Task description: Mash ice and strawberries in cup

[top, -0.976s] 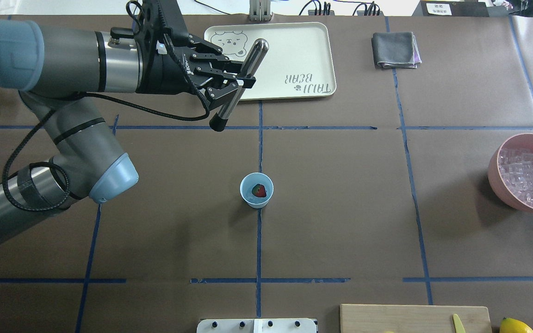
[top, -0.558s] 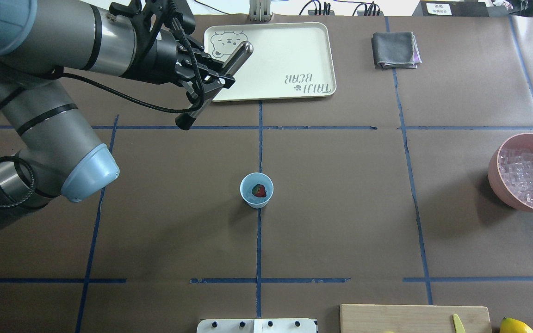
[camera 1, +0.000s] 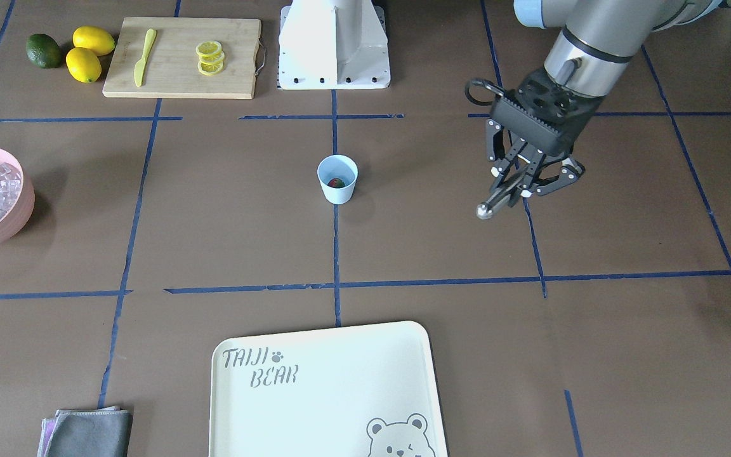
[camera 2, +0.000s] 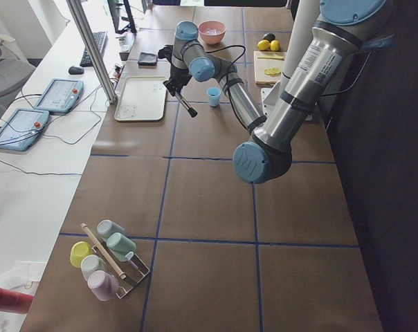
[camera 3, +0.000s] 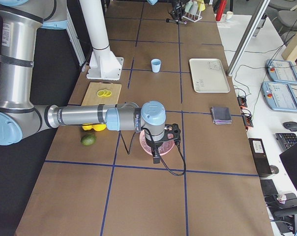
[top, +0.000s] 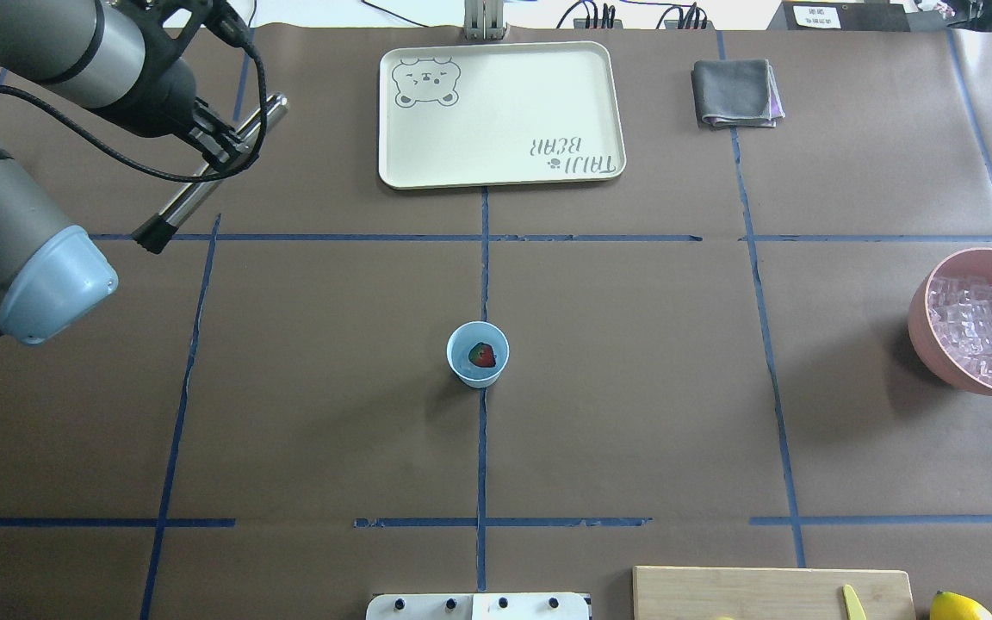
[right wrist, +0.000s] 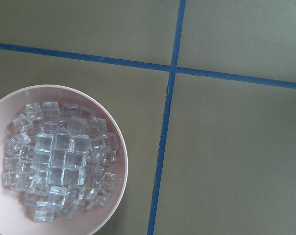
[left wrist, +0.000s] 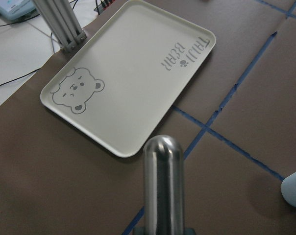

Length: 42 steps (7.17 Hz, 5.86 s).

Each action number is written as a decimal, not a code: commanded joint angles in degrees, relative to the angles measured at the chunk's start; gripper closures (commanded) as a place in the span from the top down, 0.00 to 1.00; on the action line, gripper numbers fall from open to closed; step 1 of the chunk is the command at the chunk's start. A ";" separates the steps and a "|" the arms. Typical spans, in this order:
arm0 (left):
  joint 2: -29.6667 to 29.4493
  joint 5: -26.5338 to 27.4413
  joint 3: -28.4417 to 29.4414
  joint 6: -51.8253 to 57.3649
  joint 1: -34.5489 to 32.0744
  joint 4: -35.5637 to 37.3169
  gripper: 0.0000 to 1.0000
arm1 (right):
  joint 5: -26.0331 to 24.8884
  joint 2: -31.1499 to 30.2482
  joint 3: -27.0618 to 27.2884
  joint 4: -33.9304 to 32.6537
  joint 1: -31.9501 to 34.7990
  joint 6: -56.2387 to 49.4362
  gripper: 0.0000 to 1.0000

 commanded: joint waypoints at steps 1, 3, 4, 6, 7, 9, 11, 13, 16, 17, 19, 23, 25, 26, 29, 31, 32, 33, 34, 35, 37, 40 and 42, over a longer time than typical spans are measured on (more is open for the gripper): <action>4.36 -0.33 -0.15 -0.48 -3.71 7.55 0.00 | -0.09 0.00 0.00 0.00 0.00 -0.09 0.99; 9.47 -1.38 1.77 -15.00 -7.41 7.65 0.04 | -0.09 0.09 -0.09 -0.09 0.00 -0.09 0.99; 10.71 -3.91 5.52 -17.77 -9.60 7.47 0.06 | -0.09 0.09 -0.17 -0.09 0.00 -0.09 0.99; 21.12 -8.67 8.54 -17.19 -12.08 -3.09 0.06 | -0.09 0.00 -0.09 -0.09 0.00 -0.09 0.99; 24.40 -8.68 11.68 -17.45 -12.08 -10.47 0.06 | -0.09 0.00 -0.17 -0.09 -0.09 -0.09 0.99; 27.06 -8.77 18.61 -17.10 -12.08 -20.50 0.06 | -0.09 0.00 -0.09 0.00 -0.09 -0.09 0.99; 28.65 -8.77 26.71 -17.71 -11.99 -32.57 0.06 | -0.09 0.00 0.00 0.00 -0.09 -0.18 0.99; 28.91 -8.77 30.42 -17.98 -11.73 -36.20 0.06 | -0.09 0.00 0.00 0.09 -0.09 -0.18 1.00; 28.13 -8.95 32.36 -17.89 -11.38 -36.04 0.47 | -0.09 0.00 0.00 0.00 -0.09 -0.35 1.00; 28.12 -9.30 32.37 -17.89 -11.38 -36.21 0.99 | -0.09 0.00 -0.09 0.00 -0.09 -0.35 0.99; 28.04 -10.87 31.67 -17.89 -11.38 -35.78 1.00 | -0.09 0.00 0.00 0.09 -0.09 -0.27 1.00; 28.12 -18.00 28.94 -9.43 -18.38 -33.16 1.00 | -0.09 0.00 0.09 0.09 0.00 -0.26 0.99; 26.29 -17.39 24.31 12.07 -28.55 -11.55 1.00 | -0.09 0.00 0.09 0.09 -0.09 -0.26 0.99; 23.23 -17.30 23.32 19.74 -33.13 0.15 1.00 | -0.09 0.00 0.09 0.00 -0.09 -0.18 0.99; 23.11 -17.74 24.01 20.70 -35.11 2.83 1.00 | 0.00 0.00 0.09 0.00 0.00 -0.18 1.00; 23.37 -17.65 23.93 20.78 -35.11 1.25 1.00 | 0.00 0.00 0.09 0.00 -0.09 -0.18 0.99; 24.60 -17.65 24.28 20.78 -35.11 -0.94 1.00 | 0.00 0.00 0.09 0.00 -0.09 -0.09 0.99; 25.39 -17.56 24.11 20.78 -35.11 -1.05 1.00 | 0.00 0.00 0.09 0.00 -0.09 -0.09 1.00; 25.40 -17.30 24.02 20.96 -35.11 -1.05 1.00 | 0.00 0.00 0.00 0.00 0.00 -0.18 0.99; 25.31 -17.39 23.93 20.96 -35.11 -1.05 1.00 | 0.00 0.00 0.00 0.00 -0.09 -0.09 0.99; 25.40 -17.30 23.84 21.14 -35.11 -0.97 1.00 | 0.00 0.00 0.00 0.00 -0.09 -0.18 0.99; 25.49 -17.30 23.93 21.05 -35.11 -0.97 1.00 | 0.00 0.00 0.00 0.00 -0.09 -0.18 1.00; 25.49 -17.30 23.93 21.05 -35.11 -0.97 1.00 | 0.00 0.00 0.00 0.00 0.00 -0.18 0.99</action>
